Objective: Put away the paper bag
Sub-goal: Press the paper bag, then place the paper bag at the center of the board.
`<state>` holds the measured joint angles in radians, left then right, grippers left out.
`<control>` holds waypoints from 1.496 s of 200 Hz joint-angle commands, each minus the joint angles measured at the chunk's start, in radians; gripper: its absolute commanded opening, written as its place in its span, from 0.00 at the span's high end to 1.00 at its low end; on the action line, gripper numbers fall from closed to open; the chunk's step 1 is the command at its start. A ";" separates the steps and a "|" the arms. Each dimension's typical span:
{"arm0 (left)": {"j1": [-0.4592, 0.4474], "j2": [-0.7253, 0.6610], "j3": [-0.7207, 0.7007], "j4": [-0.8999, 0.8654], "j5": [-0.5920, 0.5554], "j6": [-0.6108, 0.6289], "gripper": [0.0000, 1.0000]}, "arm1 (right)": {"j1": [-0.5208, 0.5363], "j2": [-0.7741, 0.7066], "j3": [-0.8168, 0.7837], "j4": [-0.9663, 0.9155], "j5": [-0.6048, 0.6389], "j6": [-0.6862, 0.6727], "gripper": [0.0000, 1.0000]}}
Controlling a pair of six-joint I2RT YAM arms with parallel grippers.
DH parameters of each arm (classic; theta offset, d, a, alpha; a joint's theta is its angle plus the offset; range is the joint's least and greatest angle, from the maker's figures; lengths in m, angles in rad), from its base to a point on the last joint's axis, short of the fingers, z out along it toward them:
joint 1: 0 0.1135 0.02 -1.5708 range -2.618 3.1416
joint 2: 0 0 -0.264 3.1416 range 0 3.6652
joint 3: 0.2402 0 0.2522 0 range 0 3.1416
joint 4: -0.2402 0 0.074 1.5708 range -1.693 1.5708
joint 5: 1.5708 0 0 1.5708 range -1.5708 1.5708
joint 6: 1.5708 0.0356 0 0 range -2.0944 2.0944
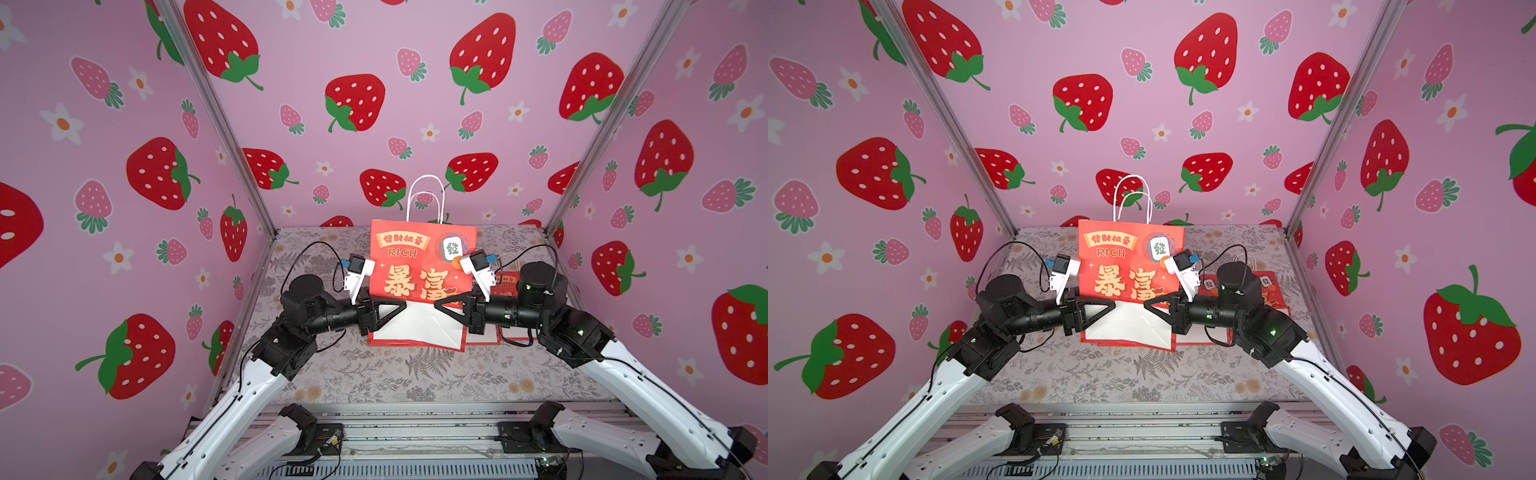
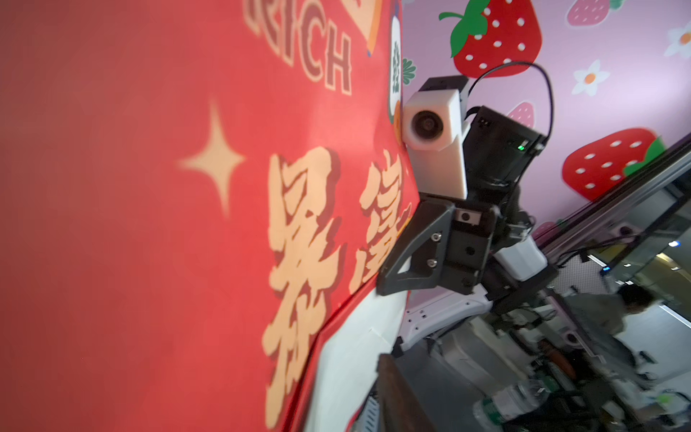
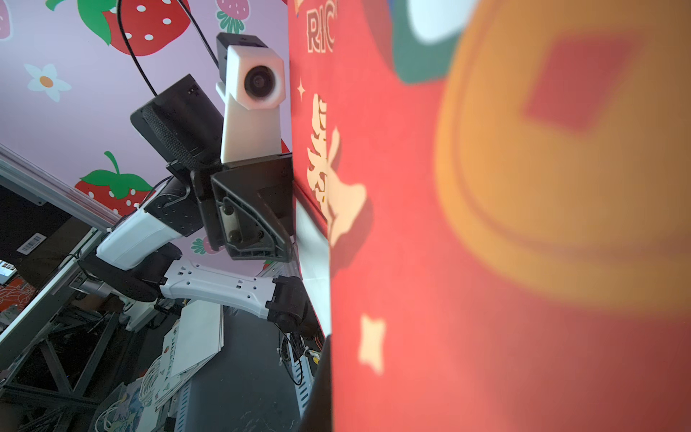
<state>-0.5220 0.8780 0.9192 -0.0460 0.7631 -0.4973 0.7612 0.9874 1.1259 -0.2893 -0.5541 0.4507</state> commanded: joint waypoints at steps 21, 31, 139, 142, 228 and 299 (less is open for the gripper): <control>-0.023 -0.012 0.031 0.007 -0.022 0.002 0.91 | -0.001 -0.032 -0.021 0.030 0.003 0.017 1.00; -0.023 -0.020 0.024 0.001 -0.042 0.001 0.96 | -0.003 -0.035 -0.023 0.014 0.004 0.012 1.00; -0.023 0.006 0.227 -0.497 -0.271 0.143 1.00 | -0.007 -0.193 -0.118 -0.092 0.338 -0.069 0.01; -0.023 0.008 0.235 -0.510 -0.275 0.147 1.00 | -0.008 -0.196 -0.124 -0.094 0.353 -0.073 0.01; -0.019 0.154 0.548 -1.047 -0.546 0.297 1.00 | -0.010 -0.267 -0.501 0.156 0.711 -0.198 0.01; 0.225 0.321 0.619 -1.171 -0.410 0.427 1.00 | -0.009 -0.268 -0.613 0.282 0.737 -0.231 0.01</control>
<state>-0.3958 1.1538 1.5181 -1.1507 0.2527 -0.1486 0.7563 0.7174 0.5091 -0.0898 0.1623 0.2417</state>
